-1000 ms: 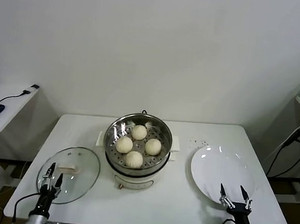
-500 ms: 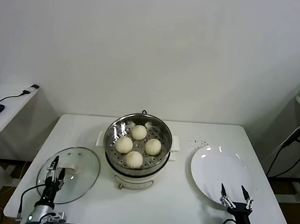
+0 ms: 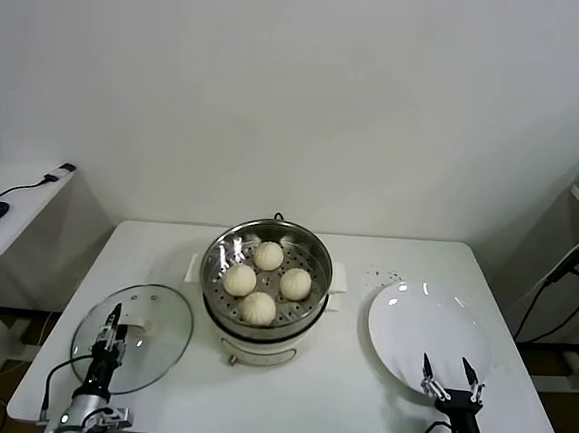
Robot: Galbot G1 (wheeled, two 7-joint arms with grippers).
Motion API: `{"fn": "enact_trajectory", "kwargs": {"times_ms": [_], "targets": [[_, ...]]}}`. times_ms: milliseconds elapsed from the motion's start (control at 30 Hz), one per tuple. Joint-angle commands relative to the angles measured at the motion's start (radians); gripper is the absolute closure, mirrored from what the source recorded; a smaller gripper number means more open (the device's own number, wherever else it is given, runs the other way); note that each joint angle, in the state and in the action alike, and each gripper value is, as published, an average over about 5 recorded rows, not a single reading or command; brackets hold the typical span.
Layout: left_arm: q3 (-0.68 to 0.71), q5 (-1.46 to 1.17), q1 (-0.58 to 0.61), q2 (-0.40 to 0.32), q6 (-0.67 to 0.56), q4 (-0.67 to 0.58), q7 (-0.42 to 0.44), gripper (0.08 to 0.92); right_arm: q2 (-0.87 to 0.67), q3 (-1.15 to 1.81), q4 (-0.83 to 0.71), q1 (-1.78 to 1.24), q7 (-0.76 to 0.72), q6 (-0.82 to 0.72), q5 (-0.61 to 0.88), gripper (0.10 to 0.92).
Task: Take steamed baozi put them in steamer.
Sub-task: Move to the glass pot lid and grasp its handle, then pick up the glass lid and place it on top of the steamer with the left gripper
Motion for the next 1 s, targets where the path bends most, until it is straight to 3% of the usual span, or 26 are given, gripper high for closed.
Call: {"fn": "enact_trajectory", "kwargs": {"times_ms": [33, 433, 667, 800, 1000], "targets": [[0.0, -0.004, -0.003, 0.0, 0.006, 0.003, 0.0, 0.536, 0.002, 0.002, 0.003, 0.001, 0.002, -0.003, -0.004, 0.203], [-0.004, 0.002, -0.003, 0.002, -0.011, 0.013, -0.01, 0.856, -0.005, 0.011, 0.015, 0.006, 0.01, -0.028, -0.002, 0.203], [-0.027, -0.071, 0.047, 0.015, 0.015, -0.169, 0.044, 0.867, -0.001, 0.026, 0.042, 0.0, 0.049, -0.06, -0.028, 0.203], [-0.05, -0.169, 0.094, 0.051, 0.076, -0.34, 0.139, 0.867, 0.001, 0.04, 0.053, 0.0, 0.077, -0.083, -0.069, 0.203], [-0.069, -0.318, 0.104, 0.153, 0.276, -0.595, 0.375, 0.867, 0.001, 0.048, 0.068, -0.004, 0.099, -0.106, -0.115, 0.203]]}}
